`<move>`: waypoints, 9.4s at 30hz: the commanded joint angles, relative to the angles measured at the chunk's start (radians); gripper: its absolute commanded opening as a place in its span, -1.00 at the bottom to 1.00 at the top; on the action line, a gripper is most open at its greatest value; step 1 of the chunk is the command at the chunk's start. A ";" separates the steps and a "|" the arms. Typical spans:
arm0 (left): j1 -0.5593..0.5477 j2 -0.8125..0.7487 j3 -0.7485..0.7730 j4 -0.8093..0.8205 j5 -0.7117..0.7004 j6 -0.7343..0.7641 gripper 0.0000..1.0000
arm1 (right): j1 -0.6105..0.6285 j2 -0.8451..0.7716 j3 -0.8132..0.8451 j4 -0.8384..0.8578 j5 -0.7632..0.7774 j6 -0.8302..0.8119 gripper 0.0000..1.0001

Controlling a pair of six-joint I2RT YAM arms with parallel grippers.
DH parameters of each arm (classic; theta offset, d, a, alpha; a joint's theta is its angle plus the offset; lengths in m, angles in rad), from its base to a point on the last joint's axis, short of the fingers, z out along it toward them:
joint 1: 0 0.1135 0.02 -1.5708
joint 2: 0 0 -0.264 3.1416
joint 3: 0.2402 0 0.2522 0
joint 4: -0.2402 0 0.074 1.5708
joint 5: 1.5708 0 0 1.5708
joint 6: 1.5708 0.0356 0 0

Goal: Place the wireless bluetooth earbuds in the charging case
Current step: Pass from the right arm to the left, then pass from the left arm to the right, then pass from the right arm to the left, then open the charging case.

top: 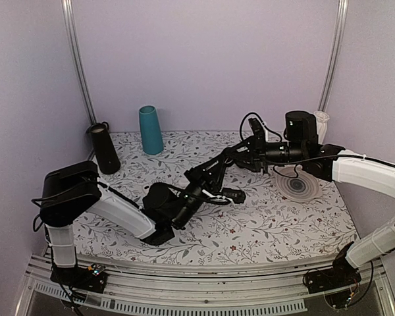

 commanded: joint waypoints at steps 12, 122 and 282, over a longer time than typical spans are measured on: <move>0.000 -0.286 -0.009 -0.620 0.027 -0.777 -1.00 | 0.001 -0.168 -0.010 0.033 0.223 -0.181 0.71; -0.071 0.023 0.015 0.150 -0.441 -0.059 -1.00 | 0.141 0.112 0.032 0.181 0.277 0.074 -0.89; 0.565 -0.616 -0.224 -0.377 1.159 -2.609 -1.00 | 0.205 0.126 0.155 0.259 0.266 -0.328 0.50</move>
